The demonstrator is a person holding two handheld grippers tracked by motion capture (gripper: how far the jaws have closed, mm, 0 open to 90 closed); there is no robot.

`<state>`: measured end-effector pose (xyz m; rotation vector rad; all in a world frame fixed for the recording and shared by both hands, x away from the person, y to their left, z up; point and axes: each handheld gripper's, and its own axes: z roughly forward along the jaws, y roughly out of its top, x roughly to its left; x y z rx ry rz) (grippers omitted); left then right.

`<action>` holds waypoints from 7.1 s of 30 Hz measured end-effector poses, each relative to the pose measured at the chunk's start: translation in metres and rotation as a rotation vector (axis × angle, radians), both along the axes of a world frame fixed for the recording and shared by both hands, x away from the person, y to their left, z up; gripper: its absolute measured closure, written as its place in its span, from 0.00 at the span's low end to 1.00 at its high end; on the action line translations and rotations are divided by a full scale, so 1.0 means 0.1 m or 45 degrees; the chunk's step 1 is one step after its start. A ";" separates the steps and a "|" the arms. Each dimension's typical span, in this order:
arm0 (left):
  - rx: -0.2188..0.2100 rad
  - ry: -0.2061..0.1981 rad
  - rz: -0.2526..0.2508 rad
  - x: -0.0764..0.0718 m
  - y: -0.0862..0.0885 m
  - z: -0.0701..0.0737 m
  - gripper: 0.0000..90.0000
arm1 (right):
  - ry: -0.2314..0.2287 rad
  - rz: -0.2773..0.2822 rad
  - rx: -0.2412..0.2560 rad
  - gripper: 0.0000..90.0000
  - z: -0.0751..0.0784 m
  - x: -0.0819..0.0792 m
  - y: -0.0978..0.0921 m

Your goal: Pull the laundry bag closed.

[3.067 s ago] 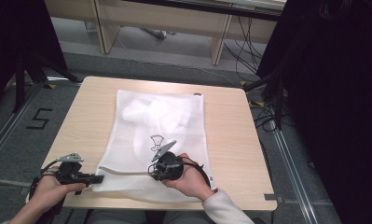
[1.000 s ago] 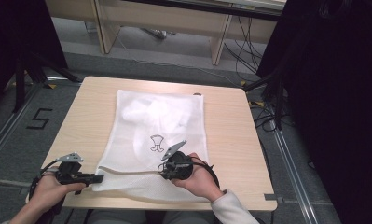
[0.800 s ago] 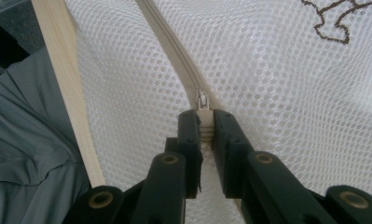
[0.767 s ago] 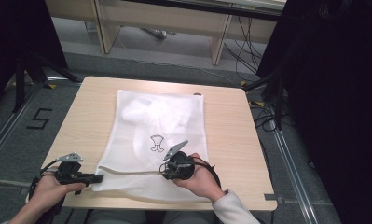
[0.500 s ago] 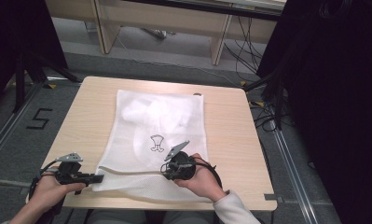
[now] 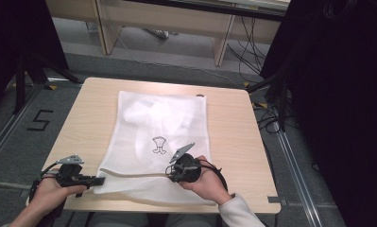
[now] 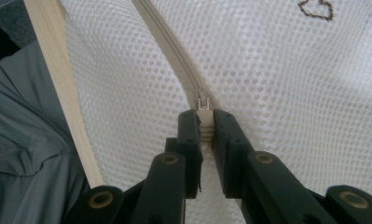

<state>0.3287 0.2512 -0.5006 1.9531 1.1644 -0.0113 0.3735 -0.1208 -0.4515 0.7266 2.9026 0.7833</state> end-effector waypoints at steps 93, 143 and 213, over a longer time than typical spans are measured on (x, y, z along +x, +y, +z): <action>0.003 -0.004 0.013 0.00 0.00 -0.01 0.95 | 0.015 -0.095 -0.008 0.91 -0.02 -0.04 -0.38; 0.011 0.000 0.012 0.00 0.00 0.00 0.95 | 0.020 -0.182 -0.035 0.91 -0.01 -0.10 -0.68; 0.006 -0.021 0.072 -0.01 0.06 0.01 0.94 | 0.095 -0.263 -0.149 0.91 -0.08 -0.12 -1.10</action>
